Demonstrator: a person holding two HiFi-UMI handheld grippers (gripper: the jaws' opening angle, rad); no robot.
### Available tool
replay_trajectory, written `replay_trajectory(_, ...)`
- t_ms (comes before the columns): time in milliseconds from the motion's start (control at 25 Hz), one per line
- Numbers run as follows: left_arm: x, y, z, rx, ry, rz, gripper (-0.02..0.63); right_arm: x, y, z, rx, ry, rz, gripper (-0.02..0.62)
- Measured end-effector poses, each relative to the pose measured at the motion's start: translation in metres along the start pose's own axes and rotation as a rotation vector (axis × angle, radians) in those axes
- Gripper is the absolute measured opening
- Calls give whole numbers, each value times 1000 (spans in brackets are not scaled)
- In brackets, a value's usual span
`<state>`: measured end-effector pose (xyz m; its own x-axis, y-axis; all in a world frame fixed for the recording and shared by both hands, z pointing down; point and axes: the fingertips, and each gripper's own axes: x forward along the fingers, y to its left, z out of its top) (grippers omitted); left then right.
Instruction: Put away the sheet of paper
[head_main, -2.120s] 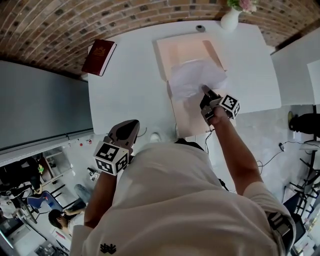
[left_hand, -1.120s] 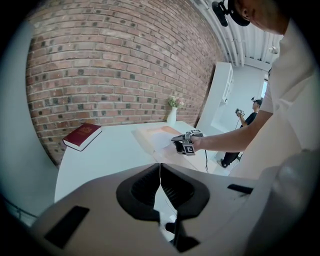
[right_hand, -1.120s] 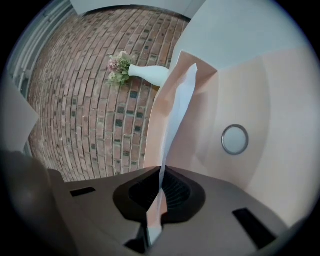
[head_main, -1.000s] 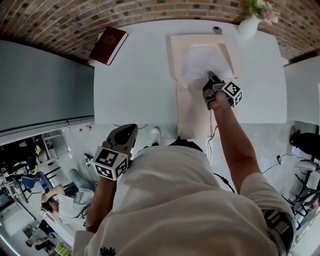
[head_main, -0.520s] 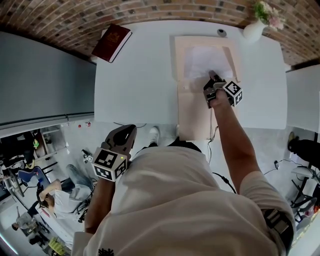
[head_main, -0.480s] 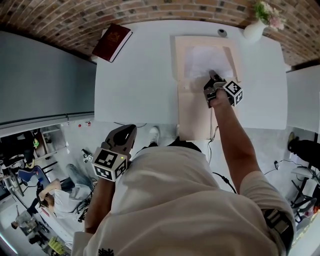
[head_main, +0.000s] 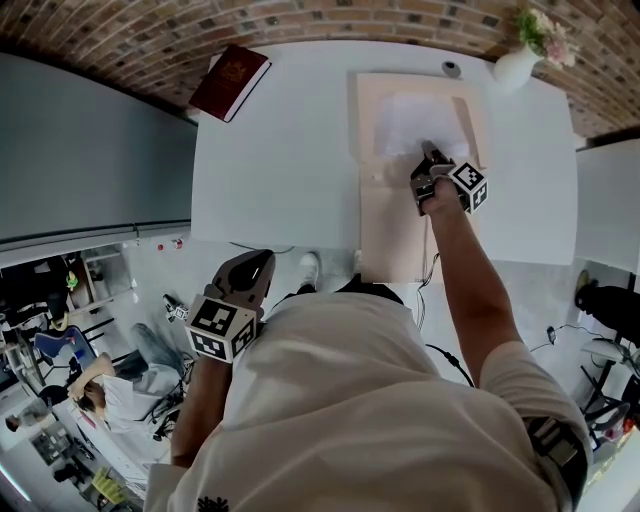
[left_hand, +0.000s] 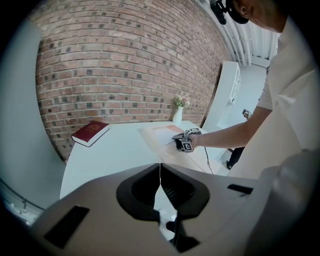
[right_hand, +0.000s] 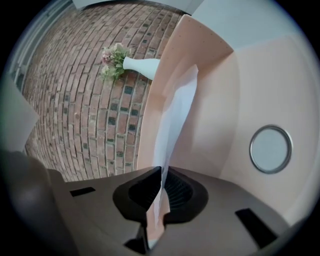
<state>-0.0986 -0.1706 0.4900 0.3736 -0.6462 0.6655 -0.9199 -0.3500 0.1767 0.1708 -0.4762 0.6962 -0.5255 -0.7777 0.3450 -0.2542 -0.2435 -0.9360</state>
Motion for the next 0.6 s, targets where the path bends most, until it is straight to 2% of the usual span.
replay_trajectory(120,0,0,-1,2,1,-2,25,1,1,0,-4,5,7,35)
replay_trajectory(200,0,0,-1,0,-1,-5,25,2,3,-1,-3,12,13,86)
replay_trajectory(320,1,-1,-1,-4,-4,-11,25,3,7,-2,-30,30,9,128)
replay_trajectory(600,4,1,-1,-8,-19,-22,25,8,5,-7,-108,116,-83,222)
